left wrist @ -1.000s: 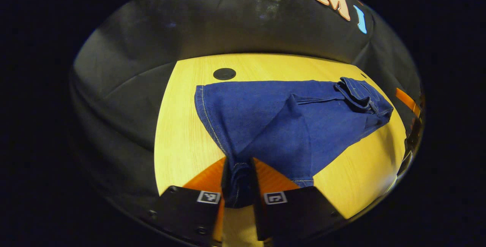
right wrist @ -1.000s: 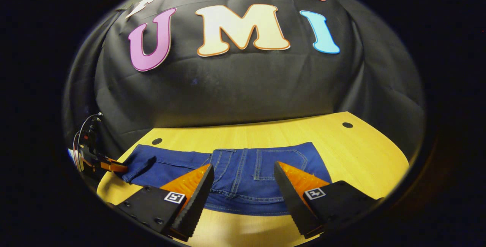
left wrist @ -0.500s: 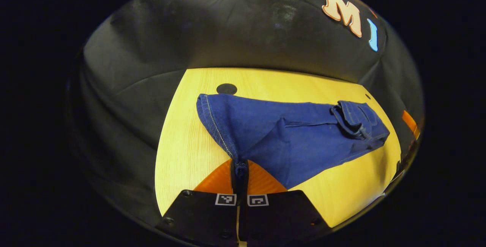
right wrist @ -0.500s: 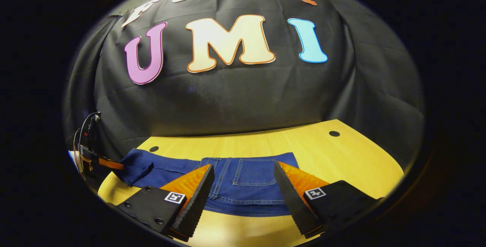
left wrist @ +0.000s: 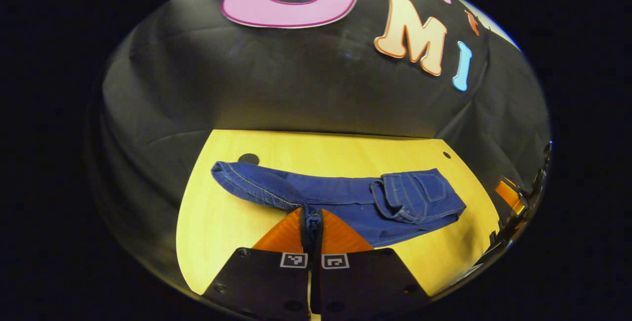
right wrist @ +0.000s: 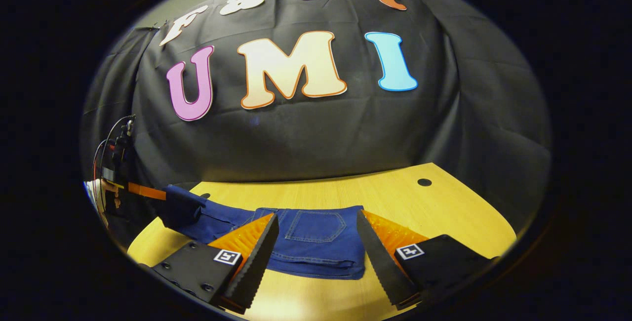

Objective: Grasp the waist and the cuffs of the jeans and fold them to make the two legs overlap; first hold the waist and fold one-third of the jeans toward the cuffs, then hold the cuffs and fold the remaining one-third in the same direction to finish folding.

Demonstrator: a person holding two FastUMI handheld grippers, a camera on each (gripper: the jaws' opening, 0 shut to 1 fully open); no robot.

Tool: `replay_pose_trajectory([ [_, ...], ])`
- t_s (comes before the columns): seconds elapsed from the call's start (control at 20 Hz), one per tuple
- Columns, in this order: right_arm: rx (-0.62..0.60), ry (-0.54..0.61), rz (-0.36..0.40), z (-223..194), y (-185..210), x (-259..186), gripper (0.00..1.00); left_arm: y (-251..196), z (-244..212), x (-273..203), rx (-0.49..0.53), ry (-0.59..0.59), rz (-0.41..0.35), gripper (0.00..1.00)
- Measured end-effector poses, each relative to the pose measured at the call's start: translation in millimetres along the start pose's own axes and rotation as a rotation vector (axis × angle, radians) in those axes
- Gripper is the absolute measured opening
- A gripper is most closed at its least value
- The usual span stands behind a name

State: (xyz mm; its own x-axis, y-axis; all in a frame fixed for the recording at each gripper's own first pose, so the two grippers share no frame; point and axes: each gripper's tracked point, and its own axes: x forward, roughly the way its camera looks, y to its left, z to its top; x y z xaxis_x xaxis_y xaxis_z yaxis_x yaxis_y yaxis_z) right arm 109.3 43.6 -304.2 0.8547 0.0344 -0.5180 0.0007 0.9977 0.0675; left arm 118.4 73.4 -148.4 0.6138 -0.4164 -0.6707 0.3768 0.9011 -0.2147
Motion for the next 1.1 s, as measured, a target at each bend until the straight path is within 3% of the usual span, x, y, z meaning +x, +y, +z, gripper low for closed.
replay_pose_trajectory([
  [0.3, 0.012, -0.031, -0.018, 14.9, -45.2, -24.3, 0.98, -69.6, 32.5, 8.4, 0.022, -0.046, -0.047, 0.0],
  [0.55, 0.036, -0.037, -0.048, 20.4, -83.1, -37.7, 0.98, -144.2, 47.9, 24.8, 0.089, -0.06, -0.133, 0.0],
  [0.6, 0.032, -0.035, -0.052, 22.2, -89.5, -39.8, 0.94, -159.5, 49.6, 30.7, 0.093, -0.059, -0.151, 0.0],
  [0.65, 0.026, -0.034, -0.056, 21.3, -96.7, -42.3, 0.98, -173.4, 51.1, 36.1, 0.093, -0.064, -0.165, 0.0],
  [0.7, 0.02, -0.034, -0.061, 22.0, -103.8, -43.3, 0.94, -186.0, 51.3, 41.1, 0.1, -0.061, -0.178, 0.0],
  [0.75, 0.018, -0.036, -0.065, 23.8, -110.2, -44.4, 0.98, -197.7, 48.7, 46.8, 0.107, -0.058, -0.191, 0.0],
  [1.1, 0.006, -0.016, -0.099, 17.7, -155.0, -56.1, 0.98, -284.0, 26.6, 95.5, 0.109, -0.027, -0.292, 0.0],
])
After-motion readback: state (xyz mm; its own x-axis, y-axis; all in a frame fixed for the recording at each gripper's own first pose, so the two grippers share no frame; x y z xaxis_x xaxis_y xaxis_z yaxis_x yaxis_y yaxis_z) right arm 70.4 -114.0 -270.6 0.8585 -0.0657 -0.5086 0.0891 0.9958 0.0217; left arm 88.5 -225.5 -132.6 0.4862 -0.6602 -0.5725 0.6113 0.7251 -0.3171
